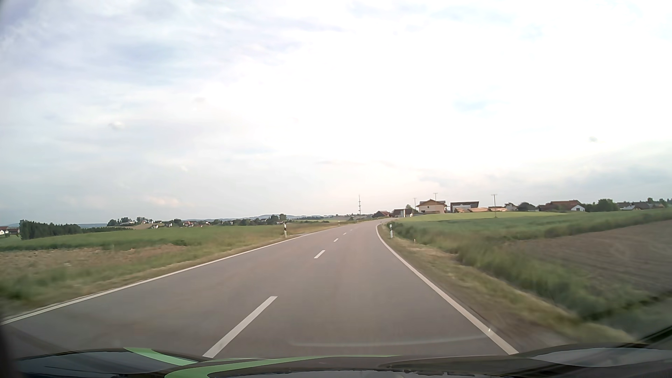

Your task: Follow the waypoints while adhering to traffic rules and regulations

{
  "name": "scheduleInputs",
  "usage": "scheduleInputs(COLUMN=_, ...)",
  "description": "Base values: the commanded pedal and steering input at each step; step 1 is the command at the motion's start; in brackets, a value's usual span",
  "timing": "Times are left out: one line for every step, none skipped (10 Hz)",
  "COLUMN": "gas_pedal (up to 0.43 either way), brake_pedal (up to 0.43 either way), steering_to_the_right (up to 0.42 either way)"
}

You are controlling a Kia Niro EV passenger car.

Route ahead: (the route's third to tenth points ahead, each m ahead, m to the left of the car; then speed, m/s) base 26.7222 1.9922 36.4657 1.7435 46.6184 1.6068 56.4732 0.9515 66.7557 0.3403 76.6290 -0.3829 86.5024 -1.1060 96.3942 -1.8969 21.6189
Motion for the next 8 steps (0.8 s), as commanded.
scheduleInputs(gas_pedal=0.169, brake_pedal=0.0, steering_to_the_right=0.001)
scheduleInputs(gas_pedal=0.169, brake_pedal=0.0, steering_to_the_right=0.002)
scheduleInputs(gas_pedal=0.169, brake_pedal=0.0, steering_to_the_right=0.002)
scheduleInputs(gas_pedal=0.169, brake_pedal=0.0, steering_to_the_right=0.002)
scheduleInputs(gas_pedal=0.169, brake_pedal=0.0, steering_to_the_right=0.002)
scheduleInputs(gas_pedal=0.169, brake_pedal=0.0, steering_to_the_right=0.002)
scheduleInputs(gas_pedal=0.169, brake_pedal=0.0, steering_to_the_right=0.003)
scheduleInputs(gas_pedal=0.169, brake_pedal=0.0, steering_to_the_right=0.002)
